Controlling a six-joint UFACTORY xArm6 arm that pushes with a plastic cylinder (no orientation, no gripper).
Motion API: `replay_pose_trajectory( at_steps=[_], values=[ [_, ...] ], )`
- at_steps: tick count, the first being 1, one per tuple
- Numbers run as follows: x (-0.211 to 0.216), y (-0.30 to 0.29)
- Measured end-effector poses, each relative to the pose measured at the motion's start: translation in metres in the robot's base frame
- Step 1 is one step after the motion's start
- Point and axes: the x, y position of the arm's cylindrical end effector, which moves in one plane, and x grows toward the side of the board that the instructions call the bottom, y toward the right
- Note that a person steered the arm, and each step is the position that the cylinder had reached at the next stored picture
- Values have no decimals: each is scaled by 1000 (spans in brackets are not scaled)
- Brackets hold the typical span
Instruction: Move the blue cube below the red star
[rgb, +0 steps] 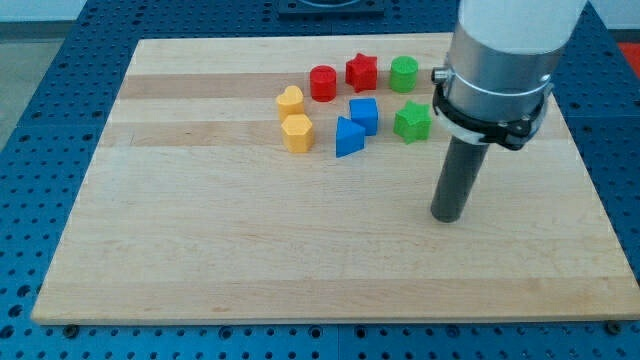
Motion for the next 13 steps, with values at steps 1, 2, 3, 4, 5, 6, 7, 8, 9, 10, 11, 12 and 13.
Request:
replay_pose_trajectory(
  at_steps=[1, 2, 3, 4, 5, 6, 7, 8, 9, 10, 11, 12, 13],
  values=[
    [0, -40],
    [0, -40],
    [0, -40],
    [-3, -40],
    [-4, -42],
    [-52, -95],
    [-80, -118],
    [-80, -118],
    [-82, -119],
    [-81, -142],
    [-81, -150],
    [-96, -130],
    [-106, -123]
  ],
)
